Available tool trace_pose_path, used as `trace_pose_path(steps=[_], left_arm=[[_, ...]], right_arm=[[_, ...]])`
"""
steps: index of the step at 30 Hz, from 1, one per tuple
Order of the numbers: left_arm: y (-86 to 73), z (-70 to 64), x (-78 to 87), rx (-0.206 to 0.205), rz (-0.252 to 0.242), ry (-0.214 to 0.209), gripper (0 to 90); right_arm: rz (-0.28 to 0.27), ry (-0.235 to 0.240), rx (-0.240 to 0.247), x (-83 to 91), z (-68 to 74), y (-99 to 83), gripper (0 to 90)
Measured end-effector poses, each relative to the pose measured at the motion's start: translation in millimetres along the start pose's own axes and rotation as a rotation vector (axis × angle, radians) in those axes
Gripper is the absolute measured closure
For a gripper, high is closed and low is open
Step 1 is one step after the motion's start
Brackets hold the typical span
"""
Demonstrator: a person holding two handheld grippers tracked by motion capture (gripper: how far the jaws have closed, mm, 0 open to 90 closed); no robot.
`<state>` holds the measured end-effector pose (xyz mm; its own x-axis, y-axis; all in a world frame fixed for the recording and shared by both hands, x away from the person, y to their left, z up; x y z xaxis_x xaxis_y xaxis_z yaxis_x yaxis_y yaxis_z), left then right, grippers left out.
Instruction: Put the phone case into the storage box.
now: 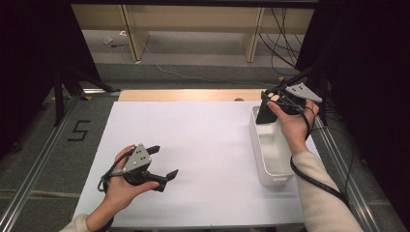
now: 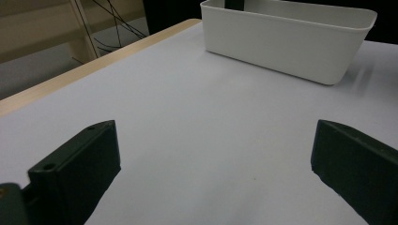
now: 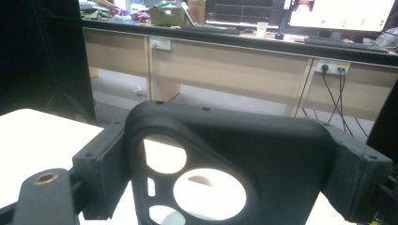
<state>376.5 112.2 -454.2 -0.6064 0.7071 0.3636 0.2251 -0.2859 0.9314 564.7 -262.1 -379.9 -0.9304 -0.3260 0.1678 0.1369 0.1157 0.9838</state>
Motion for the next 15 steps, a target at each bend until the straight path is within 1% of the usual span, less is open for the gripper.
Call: trace_pose_path(steps=[15], left_arm=[[-0.2,-0.3,-0.2,0.005,-0.001,-0.001,1.2]], right_arm=[[0.011,-0.006,0.0,-5.2,-2.2,-2.9,16.0]])
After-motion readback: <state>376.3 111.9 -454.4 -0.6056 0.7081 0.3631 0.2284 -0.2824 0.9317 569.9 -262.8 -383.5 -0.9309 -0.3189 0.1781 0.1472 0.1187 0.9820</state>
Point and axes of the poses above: each handheld gripper's, and its own axes: x roughly backward along the jaws, y roughly out of its top, z roughly to its left, the point moved 7 cm from there along -x, roughly forward along the jaws, and after that the axes turned 1 degree about -z, right-handed, at the moved point
